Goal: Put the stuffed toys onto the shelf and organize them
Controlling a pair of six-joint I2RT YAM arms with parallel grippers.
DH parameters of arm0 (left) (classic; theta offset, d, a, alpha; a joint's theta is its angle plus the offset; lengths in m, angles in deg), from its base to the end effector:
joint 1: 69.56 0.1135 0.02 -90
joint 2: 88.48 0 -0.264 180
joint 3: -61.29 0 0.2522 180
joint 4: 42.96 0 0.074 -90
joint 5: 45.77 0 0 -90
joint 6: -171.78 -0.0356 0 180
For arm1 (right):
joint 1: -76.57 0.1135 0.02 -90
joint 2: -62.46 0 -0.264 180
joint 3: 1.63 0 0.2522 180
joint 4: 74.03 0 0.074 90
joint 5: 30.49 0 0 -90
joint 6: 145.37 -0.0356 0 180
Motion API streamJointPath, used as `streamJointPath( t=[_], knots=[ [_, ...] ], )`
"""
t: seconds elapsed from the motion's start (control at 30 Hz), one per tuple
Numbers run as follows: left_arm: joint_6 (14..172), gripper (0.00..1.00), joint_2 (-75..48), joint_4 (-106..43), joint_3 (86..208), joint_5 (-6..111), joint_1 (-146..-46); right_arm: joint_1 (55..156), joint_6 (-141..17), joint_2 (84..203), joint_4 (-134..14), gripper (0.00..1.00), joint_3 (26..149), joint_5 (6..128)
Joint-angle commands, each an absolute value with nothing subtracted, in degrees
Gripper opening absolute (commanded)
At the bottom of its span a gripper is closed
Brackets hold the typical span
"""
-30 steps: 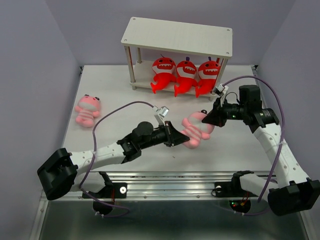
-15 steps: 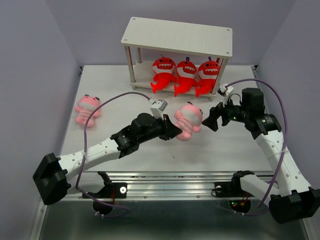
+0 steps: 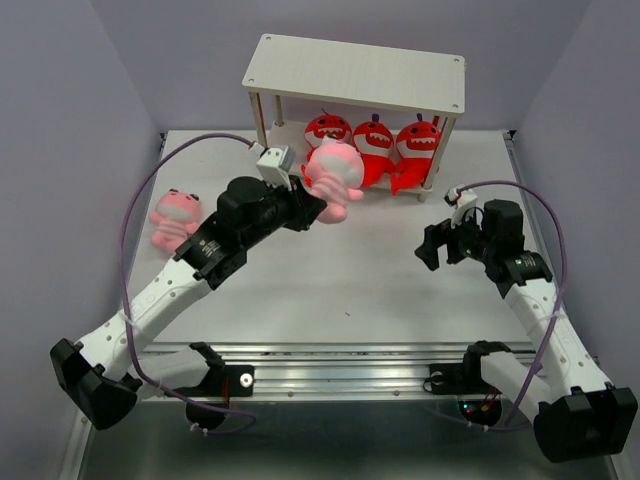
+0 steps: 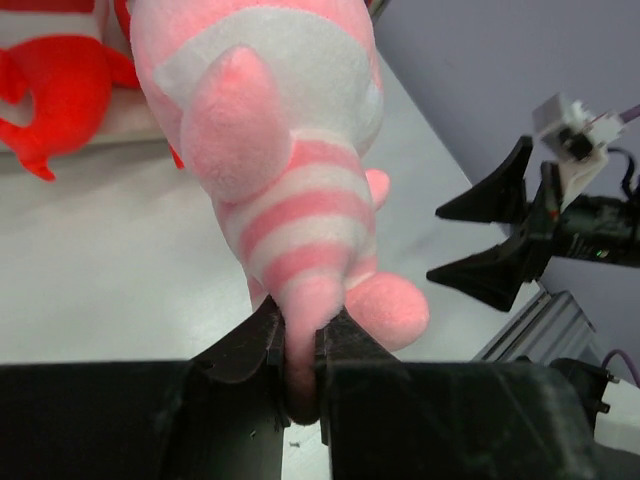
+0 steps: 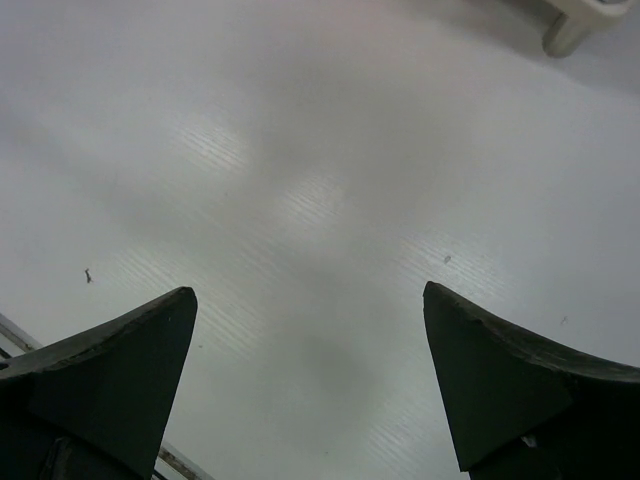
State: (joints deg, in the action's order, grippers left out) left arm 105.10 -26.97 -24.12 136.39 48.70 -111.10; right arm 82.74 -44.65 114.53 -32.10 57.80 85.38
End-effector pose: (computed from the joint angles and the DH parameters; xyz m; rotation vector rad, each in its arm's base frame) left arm 0.1840 -0.1667 0.3948 0.3377 1.7133 -0.9113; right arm 0.1924 0.0364 0.2939 -0.5652 2.0624 0.4429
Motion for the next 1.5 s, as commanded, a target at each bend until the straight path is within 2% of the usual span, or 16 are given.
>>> streamJointPath(
  t=[0.0, 0.5, 0.63, 0.77, 1.03, 1.4, 1.47],
  knots=[
    [99.6, 0.00, -24.5, -21.9, 146.7, 50.2, -109.1, 81.9, -43.9, 115.3, -38.2, 1.00, 53.9, 86.1],
    [102.9, 0.00, -9.1, -26.6, 170.5, 55.5, -97.7, 80.9, -42.4, 114.8, -37.8, 1.00, 54.4, 85.9],
    [105.7, 0.00, -1.4, -27.9, 178.7, 57.6, -93.5, 80.4, -42.2, 114.1, -37.8, 1.00, 54.3, 85.7],
    [106.1, 0.00, 7.5, -25.5, 192.3, 60.3, -89.6, 80.3, -42.1, 114.0, -37.8, 1.00, 54.3, 85.8],
    [106.7, 0.00, 24.7, -21.8, 211.5, 70.6, -83.5, 79.3, -42.1, 113.3, -37.8, 1.00, 54.2, 86.6],
    [107.3, 0.01, 27.9, -22.9, 209.3, 75.4, -82.0, 78.8, -42.1, 114.0, -37.8, 1.00, 54.2, 87.4],
    [107.5, 0.09, 27.8, -23.0, 208.6, 75.3, -81.9, 78.2, -42.0, 114.1, -37.8, 1.00, 54.2, 87.5]
  ],
)
